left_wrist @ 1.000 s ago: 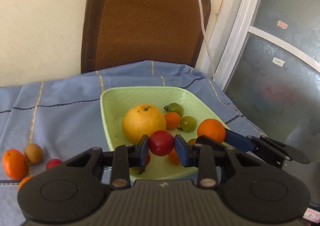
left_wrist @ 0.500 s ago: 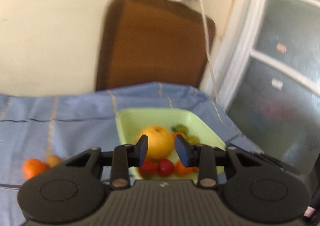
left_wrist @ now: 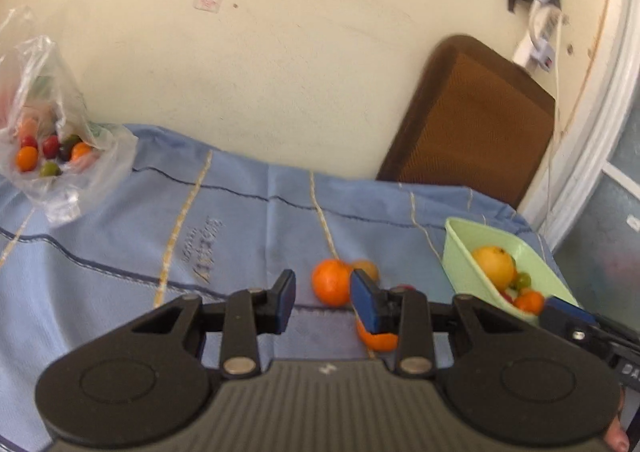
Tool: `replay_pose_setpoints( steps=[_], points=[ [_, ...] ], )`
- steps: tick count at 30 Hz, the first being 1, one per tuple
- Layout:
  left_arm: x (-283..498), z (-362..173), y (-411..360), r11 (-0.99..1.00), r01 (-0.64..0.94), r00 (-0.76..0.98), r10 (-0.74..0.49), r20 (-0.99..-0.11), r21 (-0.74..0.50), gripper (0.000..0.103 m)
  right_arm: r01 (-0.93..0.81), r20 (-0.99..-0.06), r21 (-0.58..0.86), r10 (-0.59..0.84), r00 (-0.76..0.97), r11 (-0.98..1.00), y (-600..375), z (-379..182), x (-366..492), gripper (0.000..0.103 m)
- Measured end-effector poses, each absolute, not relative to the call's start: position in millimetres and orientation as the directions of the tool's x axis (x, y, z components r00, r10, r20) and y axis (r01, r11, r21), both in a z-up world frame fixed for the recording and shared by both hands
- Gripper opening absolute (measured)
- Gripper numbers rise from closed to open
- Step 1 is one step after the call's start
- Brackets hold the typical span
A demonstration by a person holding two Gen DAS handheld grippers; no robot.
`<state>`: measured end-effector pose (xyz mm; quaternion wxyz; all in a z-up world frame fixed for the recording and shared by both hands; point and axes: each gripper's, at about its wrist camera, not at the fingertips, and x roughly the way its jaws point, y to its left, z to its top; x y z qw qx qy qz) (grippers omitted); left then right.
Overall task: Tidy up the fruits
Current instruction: 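Grasp a tangerine with the left tool while the right tool grasps another tangerine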
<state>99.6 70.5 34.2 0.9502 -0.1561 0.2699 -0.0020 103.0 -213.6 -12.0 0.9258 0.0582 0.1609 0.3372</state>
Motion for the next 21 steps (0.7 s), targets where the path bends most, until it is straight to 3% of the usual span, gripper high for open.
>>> replay_pose_setpoints(
  steps=[5, 9, 11, 21],
  points=[
    [118.1, 28.2, 69.5, 0.947, -0.077, 0.841, -0.106, -0.530, -0.313, 0.038, -0.678, -0.339, 0.108, 0.668, 0.663, 0.728, -157.2, -13.4, 104.8, 0.042],
    [144.2, 23.7, 82.3, 0.931, -0.075, 0.826, -0.142, -0.545, -0.357, 0.053, -0.708, -0.396, 0.052, 0.665, 0.633, 0.704, -124.6, -19.3, 108.8, 0.042],
    [153.3, 19.8, 80.6, 0.941, -0.064, 0.821, -0.140, -0.553, -0.333, 0.056, -0.703, -0.421, 0.015, 0.642, 0.641, 0.711, -113.6, -24.3, 113.0, 0.043],
    [171.4, -1.1, 74.8, 0.939, -0.055, 0.788, -0.168, -0.593, -0.338, 0.052, -0.695, -0.452, -0.018, 0.614, 0.647, 0.719, -93.5, -35.6, 126.2, 0.042]
  ],
)
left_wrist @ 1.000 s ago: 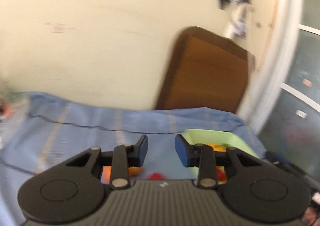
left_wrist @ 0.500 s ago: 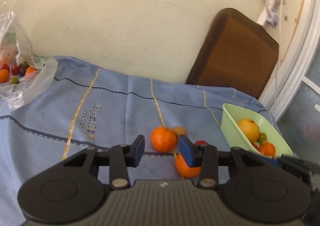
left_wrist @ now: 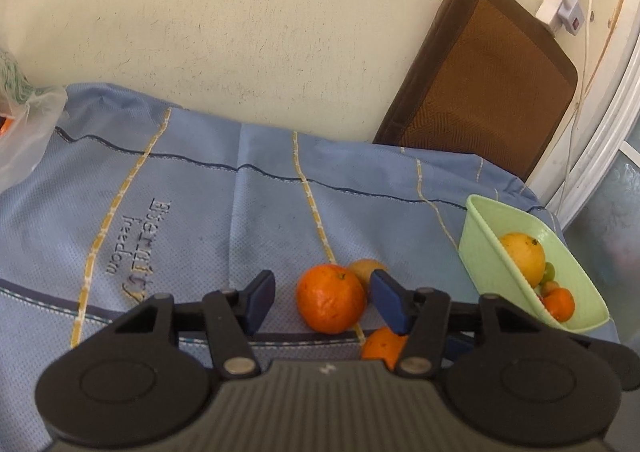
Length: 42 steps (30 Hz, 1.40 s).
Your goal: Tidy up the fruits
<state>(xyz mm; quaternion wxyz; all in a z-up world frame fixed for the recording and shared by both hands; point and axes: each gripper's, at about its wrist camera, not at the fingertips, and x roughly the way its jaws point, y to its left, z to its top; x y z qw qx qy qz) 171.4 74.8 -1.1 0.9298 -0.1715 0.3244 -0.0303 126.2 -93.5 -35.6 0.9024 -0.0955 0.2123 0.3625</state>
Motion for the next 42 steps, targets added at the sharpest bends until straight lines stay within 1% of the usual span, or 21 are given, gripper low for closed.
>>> replay_pose_setpoints(
  steps=[1, 3, 7, 10, 13, 18, 27, 29, 33, 34, 36, 38, 42],
  points=[
    [171.7, -2.2, 75.2, 0.938, -0.053, 0.787, -0.172, -0.593, -0.343, 0.052, -0.696, -0.453, -0.021, 0.614, 0.646, 0.718, -93.7, -35.6, 124.6, 0.042],
    [171.3, -2.0, 76.0, 0.928, -0.032, 0.788, -0.205, -0.580, -0.371, 0.039, -0.702, -0.455, -0.010, 0.621, 0.638, 0.713, -96.1, -35.1, 121.8, 0.041],
    [165.5, 1.5, 69.6, 0.939, -0.033, 0.791, -0.186, -0.583, -0.344, 0.038, -0.708, -0.444, 0.052, 0.651, 0.615, 0.705, -107.2, -32.5, 111.2, 0.041],
    [149.6, 6.8, 69.9, 0.926, -0.028, 0.798, -0.206, -0.567, -0.375, 0.038, -0.703, -0.418, 0.065, 0.659, 0.625, 0.708, -117.9, -28.8, 98.2, 0.041],
    [127.6, 14.5, 65.5, 0.925, -0.009, 0.807, -0.218, -0.548, -0.381, 0.038, -0.697, -0.392, 0.073, 0.663, 0.638, 0.714, -132.0, -25.0, 84.7, 0.041],
    [98.6, 17.4, 46.2, 0.927, 0.031, 0.798, -0.248, -0.549, -0.374, 0.038, -0.644, -0.371, 0.053, 0.614, 0.697, 0.763, -159.6, -28.2, 68.5, 0.041],
    [68.6, 15.0, -6.7, 0.948, 0.127, 0.780, -0.277, -0.562, -0.291, 0.038, -0.497, -0.380, 0.083, 0.488, 0.786, 0.864, -216.1, -39.2, 59.2, 0.041],
    [66.6, 14.4, -15.2, 0.954, 0.134, 0.782, -0.268, -0.563, -0.268, 0.038, -0.478, -0.381, 0.088, 0.473, 0.794, 0.874, -222.3, -41.5, 58.0, 0.041],
    [67.0, 8.3, -24.2, 0.973, 0.109, 0.791, -0.210, -0.575, -0.205, 0.039, -0.467, -0.407, 0.091, 0.461, 0.789, 0.880, -222.5, -51.7, 59.2, 0.042],
    [67.0, 6.6, -25.4, 0.977, 0.100, 0.794, -0.192, -0.577, -0.187, 0.039, -0.466, -0.393, 0.084, 0.459, 0.797, 0.881, -222.2, -53.4, 56.8, 0.043],
    [65.1, 4.2, -27.2, 0.983, 0.089, 0.808, -0.167, -0.565, -0.164, 0.045, -0.463, -0.405, 0.064, 0.447, 0.798, 0.884, -218.2, -54.6, 57.8, 0.044],
    [65.2, 1.0, -30.3, 0.987, 0.078, 0.812, -0.144, -0.565, -0.140, 0.048, -0.461, -0.418, 0.073, 0.447, 0.791, 0.884, -218.3, -55.7, 61.5, 0.045],
    [67.6, -1.2, -26.2, 0.987, 0.056, 0.802, -0.136, -0.581, -0.153, 0.047, -0.458, -0.431, 0.127, 0.465, 0.774, 0.880, -226.1, -57.0, 64.4, 0.044]
  ],
)
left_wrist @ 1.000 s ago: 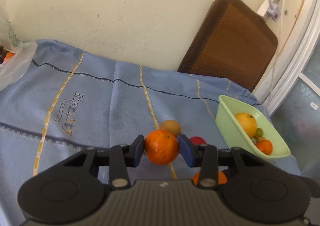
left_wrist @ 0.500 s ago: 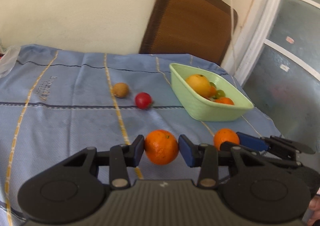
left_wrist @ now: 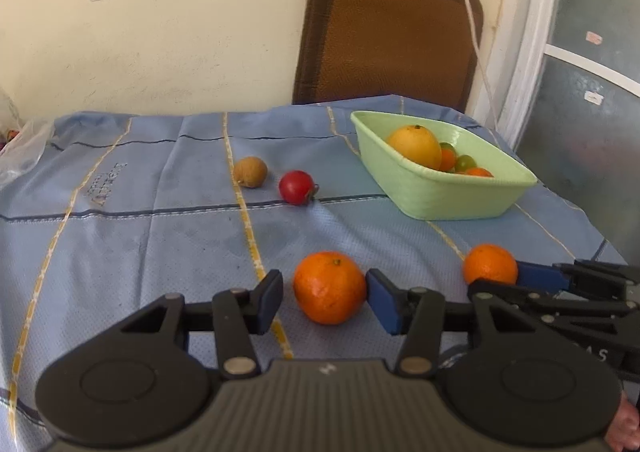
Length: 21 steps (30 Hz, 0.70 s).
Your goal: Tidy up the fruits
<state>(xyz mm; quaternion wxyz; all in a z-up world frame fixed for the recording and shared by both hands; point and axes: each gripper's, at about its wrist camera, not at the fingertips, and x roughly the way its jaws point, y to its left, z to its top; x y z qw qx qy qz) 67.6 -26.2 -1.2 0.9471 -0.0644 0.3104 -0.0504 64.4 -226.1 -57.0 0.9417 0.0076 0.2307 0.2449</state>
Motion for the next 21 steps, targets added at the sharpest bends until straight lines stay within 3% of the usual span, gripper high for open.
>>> replay_pose_setpoints(
  steps=[21],
  points=[
    [59.9, -1.2, -27.4, 0.990, 0.044, 0.815, -0.112, -0.568, -0.132, 0.053, -0.459, -0.438, 0.115, 0.460, 0.772, 0.881, -223.7, -57.9, 62.1, 0.048]
  ],
)
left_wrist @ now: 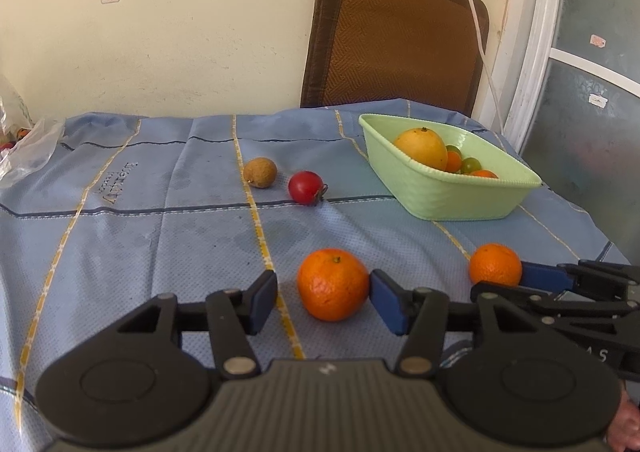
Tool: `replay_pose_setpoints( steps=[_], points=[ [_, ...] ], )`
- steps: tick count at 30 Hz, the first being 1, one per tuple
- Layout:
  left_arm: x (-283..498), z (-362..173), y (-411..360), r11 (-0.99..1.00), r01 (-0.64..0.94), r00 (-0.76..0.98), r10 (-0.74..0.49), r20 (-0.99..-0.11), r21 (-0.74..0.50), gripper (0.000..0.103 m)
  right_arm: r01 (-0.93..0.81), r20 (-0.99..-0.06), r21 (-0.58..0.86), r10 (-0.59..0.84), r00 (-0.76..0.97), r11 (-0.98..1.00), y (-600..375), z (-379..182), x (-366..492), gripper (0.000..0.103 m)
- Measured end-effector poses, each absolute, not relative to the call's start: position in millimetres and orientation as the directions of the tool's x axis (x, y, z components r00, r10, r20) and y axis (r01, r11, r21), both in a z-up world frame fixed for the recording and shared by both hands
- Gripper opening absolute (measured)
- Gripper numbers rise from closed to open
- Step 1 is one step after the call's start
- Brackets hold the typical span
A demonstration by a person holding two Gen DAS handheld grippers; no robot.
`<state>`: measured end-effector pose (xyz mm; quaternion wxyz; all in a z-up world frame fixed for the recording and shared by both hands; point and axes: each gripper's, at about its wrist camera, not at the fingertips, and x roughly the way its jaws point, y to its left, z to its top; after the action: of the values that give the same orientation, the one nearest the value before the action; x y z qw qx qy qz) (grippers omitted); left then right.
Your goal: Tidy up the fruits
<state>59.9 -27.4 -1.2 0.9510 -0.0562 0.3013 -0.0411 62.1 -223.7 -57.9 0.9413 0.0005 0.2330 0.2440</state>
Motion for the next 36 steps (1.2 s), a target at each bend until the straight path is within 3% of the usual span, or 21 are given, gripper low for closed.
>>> replay_pose_setpoints(
  steps=[6, 13, 17, 36],
  points=[
    [58.9, -0.7, -28.2, 0.992, 0.043, 0.821, -0.103, -0.561, -0.120, 0.058, -0.471, -0.424, 0.140, 0.483, 0.766, 0.871, -227.7, -57.7, 61.4, 0.054],
    [57.2, 0.1, -29.8, 0.993, 0.047, 0.829, -0.097, -0.551, -0.105, 0.062, -0.472, -0.419, 0.147, 0.487, 0.766, 0.869, -228.6, -57.6, 61.1, 0.055],
    [54.8, 1.4, -30.5, 0.994, 0.047, 0.838, -0.091, -0.537, -0.096, 0.075, -0.472, -0.418, 0.148, 0.488, 0.766, 0.869, -228.8, -57.5, 61.2, 0.057],
    [51.9, 3.0, -31.8, 0.995, 0.065, 0.847, -0.098, -0.522, -0.082, 0.078, -0.473, -0.417, 0.148, 0.489, 0.766, 0.868, -229.9, -57.8, 61.2, 0.059]
  ],
)
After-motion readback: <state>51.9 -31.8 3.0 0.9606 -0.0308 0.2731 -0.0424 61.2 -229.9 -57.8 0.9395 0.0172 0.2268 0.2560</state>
